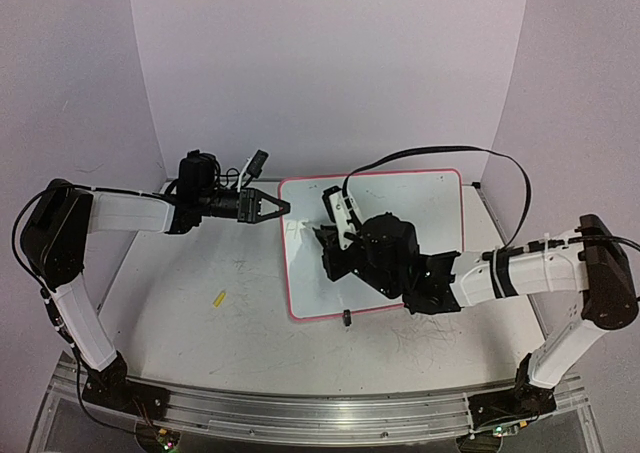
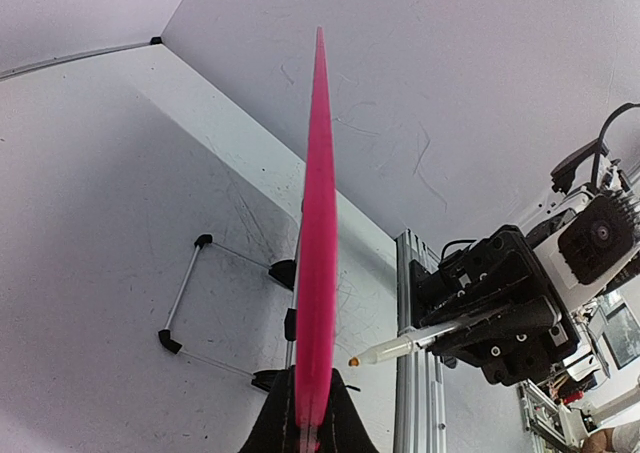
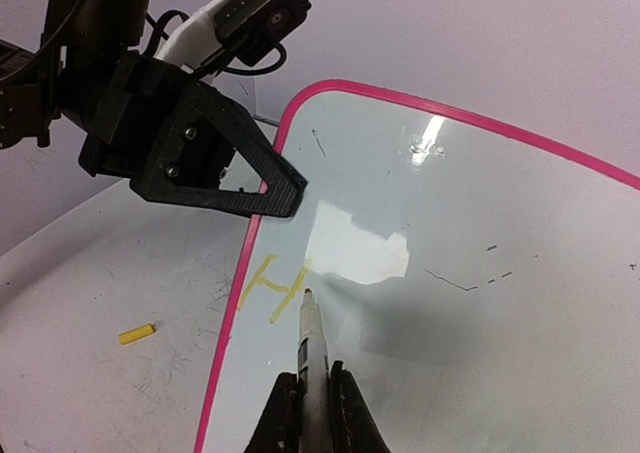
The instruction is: Write a sentence on the whiteboard
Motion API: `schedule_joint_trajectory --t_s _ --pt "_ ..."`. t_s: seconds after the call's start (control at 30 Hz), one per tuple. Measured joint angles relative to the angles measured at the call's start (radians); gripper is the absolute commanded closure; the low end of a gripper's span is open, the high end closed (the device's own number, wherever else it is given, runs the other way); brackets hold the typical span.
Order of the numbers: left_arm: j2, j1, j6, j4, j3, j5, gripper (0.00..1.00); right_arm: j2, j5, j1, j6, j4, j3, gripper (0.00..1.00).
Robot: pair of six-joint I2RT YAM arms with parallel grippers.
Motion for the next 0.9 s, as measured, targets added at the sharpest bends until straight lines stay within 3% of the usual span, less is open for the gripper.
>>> schedule_joint_trajectory --t_s 0.9 --pt "0.000 0.000 0.000 0.000 0.000 -0.001 1.00 0.049 0.023 -0.007 0.002 0.020 0.000 1.00"
